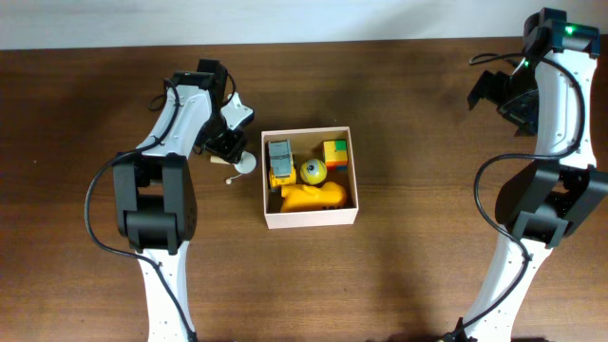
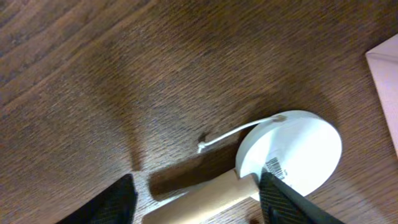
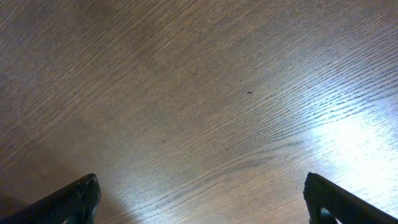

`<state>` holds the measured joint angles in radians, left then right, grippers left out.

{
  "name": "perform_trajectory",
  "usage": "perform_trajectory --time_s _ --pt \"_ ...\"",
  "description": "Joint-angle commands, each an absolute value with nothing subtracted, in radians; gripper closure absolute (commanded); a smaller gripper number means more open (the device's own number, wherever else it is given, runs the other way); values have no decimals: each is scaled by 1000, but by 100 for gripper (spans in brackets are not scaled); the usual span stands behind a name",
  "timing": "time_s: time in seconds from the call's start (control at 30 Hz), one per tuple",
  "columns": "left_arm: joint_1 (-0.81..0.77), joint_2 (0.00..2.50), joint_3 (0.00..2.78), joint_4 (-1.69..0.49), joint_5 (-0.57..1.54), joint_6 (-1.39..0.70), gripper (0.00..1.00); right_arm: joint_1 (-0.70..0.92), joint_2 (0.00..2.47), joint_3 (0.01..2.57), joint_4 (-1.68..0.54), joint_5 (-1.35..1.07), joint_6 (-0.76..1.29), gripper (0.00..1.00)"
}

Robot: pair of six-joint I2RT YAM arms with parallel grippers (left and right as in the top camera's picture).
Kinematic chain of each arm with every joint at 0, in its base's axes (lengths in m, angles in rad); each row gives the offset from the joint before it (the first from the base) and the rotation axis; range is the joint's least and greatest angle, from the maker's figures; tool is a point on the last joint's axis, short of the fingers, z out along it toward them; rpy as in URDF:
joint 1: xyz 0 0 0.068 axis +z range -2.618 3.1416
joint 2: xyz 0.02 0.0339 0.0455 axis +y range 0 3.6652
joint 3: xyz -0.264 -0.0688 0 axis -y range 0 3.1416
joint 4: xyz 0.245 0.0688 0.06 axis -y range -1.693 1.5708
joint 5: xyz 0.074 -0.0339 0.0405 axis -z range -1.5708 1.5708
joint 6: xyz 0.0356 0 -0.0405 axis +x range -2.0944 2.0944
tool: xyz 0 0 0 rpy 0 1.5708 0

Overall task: Pack container
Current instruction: 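Grasp the wooden handle of the paddle toy with the left gripper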

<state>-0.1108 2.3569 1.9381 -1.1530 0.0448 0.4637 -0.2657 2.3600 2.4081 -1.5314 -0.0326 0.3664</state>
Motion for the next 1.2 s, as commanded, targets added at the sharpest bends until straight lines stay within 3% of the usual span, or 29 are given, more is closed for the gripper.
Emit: perform_trajectory --time_s 0.0,0.47,0.87,1.17 --pt "-109 2324 1915 -1160 22 468 37 -262 2363 2407 -1528 -38 376 1" --pt "-109 2324 1785 -1177 23 115 36 -262 2363 2407 -1528 -38 376 1" --pt "-109 2324 1703 -1070 23 79 38 -262 2363 2407 -1528 -38 376 1" --pt "-109 2324 1703 -1009 23 78 63 -262 2363 2407 -1528 -38 376 1"
